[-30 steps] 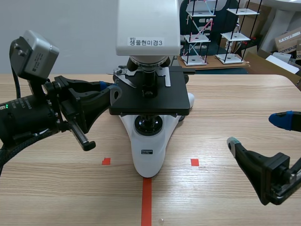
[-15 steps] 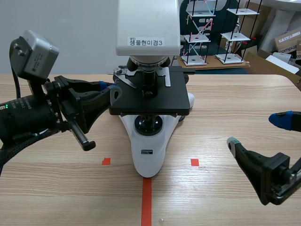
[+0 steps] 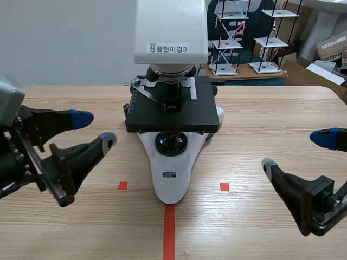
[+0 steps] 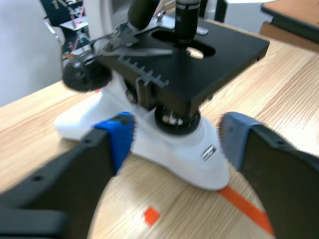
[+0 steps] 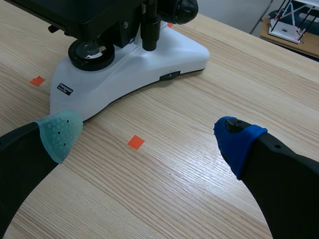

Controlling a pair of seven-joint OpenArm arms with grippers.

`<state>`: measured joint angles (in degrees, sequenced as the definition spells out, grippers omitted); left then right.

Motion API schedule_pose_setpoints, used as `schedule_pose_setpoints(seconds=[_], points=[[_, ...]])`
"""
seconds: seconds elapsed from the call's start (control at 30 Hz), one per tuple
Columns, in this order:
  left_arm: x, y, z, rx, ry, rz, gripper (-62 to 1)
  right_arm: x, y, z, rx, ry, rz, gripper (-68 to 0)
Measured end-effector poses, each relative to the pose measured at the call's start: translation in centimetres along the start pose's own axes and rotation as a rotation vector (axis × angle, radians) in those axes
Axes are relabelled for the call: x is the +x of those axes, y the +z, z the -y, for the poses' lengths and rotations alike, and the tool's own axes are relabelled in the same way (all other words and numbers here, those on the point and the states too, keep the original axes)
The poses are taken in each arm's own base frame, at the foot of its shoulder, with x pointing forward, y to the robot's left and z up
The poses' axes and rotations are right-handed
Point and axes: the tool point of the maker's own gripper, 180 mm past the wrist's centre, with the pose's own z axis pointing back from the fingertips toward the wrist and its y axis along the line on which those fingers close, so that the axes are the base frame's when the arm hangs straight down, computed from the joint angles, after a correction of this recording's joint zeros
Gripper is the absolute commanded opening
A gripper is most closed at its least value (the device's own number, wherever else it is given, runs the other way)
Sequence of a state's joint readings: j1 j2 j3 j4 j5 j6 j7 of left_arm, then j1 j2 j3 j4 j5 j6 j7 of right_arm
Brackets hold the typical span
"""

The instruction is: Return to the home posture

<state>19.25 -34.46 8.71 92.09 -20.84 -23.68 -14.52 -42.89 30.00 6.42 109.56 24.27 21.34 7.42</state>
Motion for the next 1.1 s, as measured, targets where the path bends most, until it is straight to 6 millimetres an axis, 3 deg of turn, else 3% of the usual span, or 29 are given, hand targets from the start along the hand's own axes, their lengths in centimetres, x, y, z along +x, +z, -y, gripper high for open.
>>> schedule_pose_setpoints(seconds=[0.13, 0.33, 0.73, 1.1], points=[[0.2, 2.0, 0.5, 0.018, -0.040, -0.031, -3.7, 0.0, 0.0, 0.0, 0.000, 0.000, 0.000, -9.8], [0.8, 3.9, 2.3, 0.006, -0.073, -0.070, 1.3, 0.0, 0.0, 0.0, 0.000, 0.000, 0.000, -9.8], [-0.2, 6.3, 4.0, 0.037, -0.022, -0.144, 1.4, 0.0, 0.0, 0.0, 0.000, 0.000, 0.000, -9.8], [-0.1, 6.3, 3.8, 0.041, -0.019, -0.140, 1.4, 0.0, 0.0, 0.0, 0.000, 0.000, 0.000, -9.8]])
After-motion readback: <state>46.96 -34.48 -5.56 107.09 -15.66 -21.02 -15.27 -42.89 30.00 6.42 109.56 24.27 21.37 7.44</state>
